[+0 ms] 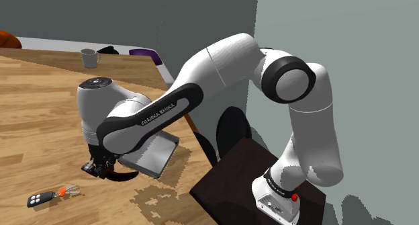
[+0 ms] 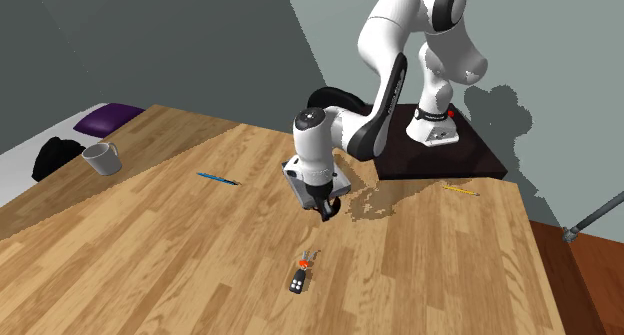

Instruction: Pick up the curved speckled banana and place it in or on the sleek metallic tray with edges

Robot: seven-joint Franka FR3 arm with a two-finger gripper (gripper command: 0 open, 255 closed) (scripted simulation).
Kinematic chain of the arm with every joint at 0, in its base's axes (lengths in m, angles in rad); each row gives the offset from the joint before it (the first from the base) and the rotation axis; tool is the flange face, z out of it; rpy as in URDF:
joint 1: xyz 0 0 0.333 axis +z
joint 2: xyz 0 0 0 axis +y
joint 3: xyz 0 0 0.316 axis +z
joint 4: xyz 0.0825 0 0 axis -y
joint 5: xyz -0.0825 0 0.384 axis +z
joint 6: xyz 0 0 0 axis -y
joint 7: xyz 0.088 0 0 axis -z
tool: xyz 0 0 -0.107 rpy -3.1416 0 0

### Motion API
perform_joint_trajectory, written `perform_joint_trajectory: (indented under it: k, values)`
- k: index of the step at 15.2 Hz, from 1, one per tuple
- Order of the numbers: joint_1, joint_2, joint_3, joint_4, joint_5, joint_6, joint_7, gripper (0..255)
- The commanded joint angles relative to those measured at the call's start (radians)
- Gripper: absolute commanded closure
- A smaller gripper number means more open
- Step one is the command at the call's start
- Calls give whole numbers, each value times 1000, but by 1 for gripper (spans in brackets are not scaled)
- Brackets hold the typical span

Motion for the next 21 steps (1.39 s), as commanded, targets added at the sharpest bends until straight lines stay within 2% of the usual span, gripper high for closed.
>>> perform_joint_trajectory:
  k: [1,9,15,21]
  values:
    - [-4,-20,4,-4,5,-16,-1,255]
    - [-14,-85,18,5,22,-88,-4,255]
    - [-131,-189,10,-153,54,-43,-129,255]
    - [-244,-271,-11,-266,84,-20,-271,255]
